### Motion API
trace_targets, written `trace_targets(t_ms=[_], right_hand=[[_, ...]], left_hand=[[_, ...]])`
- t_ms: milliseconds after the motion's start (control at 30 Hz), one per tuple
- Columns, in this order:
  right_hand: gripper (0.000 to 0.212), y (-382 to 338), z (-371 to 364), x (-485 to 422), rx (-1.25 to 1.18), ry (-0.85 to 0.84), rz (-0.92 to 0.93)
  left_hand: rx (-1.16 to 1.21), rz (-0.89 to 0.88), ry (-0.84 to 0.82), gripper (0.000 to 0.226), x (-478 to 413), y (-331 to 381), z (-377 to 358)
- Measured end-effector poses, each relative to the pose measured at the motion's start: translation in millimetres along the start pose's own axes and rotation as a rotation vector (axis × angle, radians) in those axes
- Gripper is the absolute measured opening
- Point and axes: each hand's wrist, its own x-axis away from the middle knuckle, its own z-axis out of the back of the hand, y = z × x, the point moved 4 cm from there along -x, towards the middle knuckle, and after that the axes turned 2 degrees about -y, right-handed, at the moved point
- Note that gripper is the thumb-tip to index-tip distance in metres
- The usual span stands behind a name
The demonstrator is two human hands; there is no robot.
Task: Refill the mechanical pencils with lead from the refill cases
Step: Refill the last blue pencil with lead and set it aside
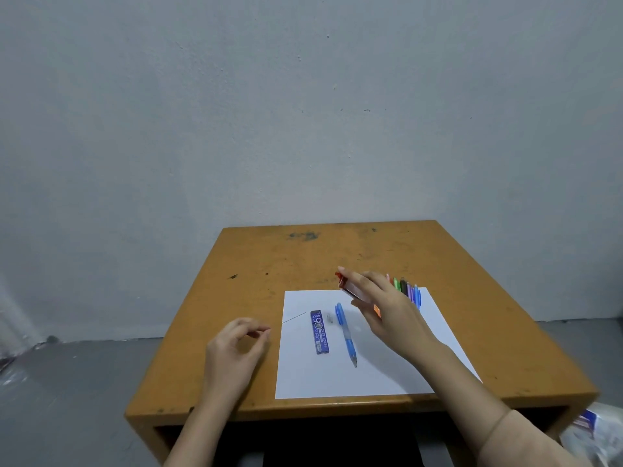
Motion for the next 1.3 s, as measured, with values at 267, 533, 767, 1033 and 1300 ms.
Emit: trace_targets(t_ms=[267,533,767,1033,1300], right_hand=[[0.067,5,-10,2,-0.147,0.055,-0.064],[0.056,2,-16,-1,-0.208,0.088,-0.062],[0.047,-2,-15,-2,-0.205,0.098,-0.053],[0.049,-12,-9,-14,-0.337,0.082,-0.171],[0.044,-27,-9,-37,-0.603,0.002,-0.337]], left_hand=[[0.015,0.013,0.042,0.020,0,-10,0],[0.058,0.108,0.118,0.022,3,-17,6],[0.095,0.123,0.148,0.022,8,-20,6],[0.095,0.138,0.138,0.018,8,-21,6],[0.086,0.148,0.134,0.019,9,-16,7]])
